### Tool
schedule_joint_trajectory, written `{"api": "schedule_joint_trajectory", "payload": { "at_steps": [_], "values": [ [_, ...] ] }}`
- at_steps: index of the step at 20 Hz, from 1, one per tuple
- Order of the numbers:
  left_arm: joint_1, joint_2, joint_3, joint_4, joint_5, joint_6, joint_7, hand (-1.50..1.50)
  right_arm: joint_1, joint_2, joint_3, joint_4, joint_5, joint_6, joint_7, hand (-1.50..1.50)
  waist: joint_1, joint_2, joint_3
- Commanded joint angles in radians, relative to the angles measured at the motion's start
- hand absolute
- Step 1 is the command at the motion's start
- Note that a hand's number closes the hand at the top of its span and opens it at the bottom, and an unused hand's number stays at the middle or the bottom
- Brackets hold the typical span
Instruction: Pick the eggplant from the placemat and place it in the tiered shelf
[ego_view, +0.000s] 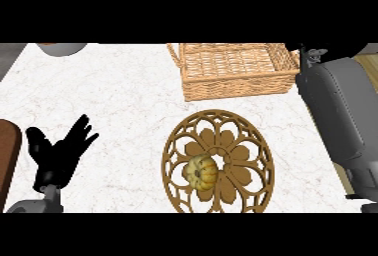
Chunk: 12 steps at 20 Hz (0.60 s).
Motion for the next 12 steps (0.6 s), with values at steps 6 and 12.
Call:
{"api": "schedule_joint_trajectory", "payload": {
  "at_steps": [6,12],
  "values": [
    [-0.004,-0.001,-0.005,0.050,-0.012,0.006,0.031,0.00,-0.282,-0.016,-0.160,0.049,0.337,0.123,0.274,1.50,-0.010,0.000,-0.004],
    [0.009,-0.005,-0.002,0.039,-0.015,0.016,0.036,0.00,-0.378,-0.026,-0.292,0.050,0.485,0.222,0.274,1.50,-0.005,0.003,-0.001]
  ]
}}
